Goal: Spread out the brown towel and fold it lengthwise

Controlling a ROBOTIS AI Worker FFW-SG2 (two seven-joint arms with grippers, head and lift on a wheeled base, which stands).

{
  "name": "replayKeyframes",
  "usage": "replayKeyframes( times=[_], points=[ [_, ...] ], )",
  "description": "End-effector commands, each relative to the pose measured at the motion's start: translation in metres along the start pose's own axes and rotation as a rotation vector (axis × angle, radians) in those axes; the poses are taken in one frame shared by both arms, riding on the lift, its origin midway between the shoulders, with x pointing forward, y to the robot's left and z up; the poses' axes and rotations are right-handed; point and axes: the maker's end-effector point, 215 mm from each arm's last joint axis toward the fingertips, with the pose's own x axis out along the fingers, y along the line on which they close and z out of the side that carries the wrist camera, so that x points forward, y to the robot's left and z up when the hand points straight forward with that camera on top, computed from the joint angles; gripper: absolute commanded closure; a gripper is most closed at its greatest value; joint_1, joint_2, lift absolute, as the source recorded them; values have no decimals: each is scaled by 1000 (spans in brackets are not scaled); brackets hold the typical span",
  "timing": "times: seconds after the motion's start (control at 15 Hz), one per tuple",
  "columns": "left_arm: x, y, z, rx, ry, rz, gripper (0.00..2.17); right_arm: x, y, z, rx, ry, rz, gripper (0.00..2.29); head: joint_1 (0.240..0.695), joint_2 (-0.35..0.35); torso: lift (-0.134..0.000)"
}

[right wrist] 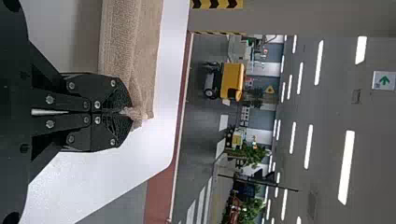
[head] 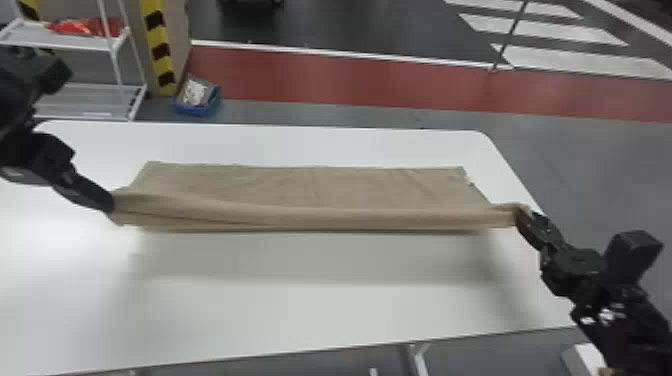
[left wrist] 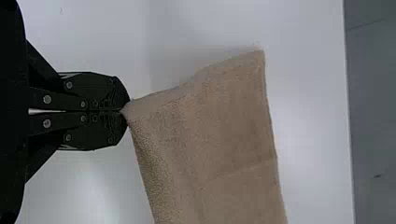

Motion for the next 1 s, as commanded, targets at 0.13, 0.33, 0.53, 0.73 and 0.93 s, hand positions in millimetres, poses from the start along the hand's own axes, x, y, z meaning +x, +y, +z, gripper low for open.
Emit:
replayKeyframes(
  times=[0.13, 0.33, 0.53, 0.73, 0.93],
  points=[
    [20, 10, -31, -39, 63, 14, 1541, -13, 2, 8, 10, -63, -4, 1663, 695, -164, -120],
    [26, 11, -46, -79, 60, -31, 1433, -18, -7, 10, 22, -72, -18, 1663, 695, -166, -120],
    [25, 16, -57, -82, 57, -38, 313, -20, -12, 13, 24, -73, -24, 1663, 695, -177, -120],
    [14, 22, -61, -103, 22, -70, 80, -20, -10, 10, 32, -67, -23, 1663, 695, -176, -120],
    [1, 29, -68, -153, -62, -123, 80, -20, 3, 12, 37, -73, -7, 1663, 695, -163, -120]
  ],
)
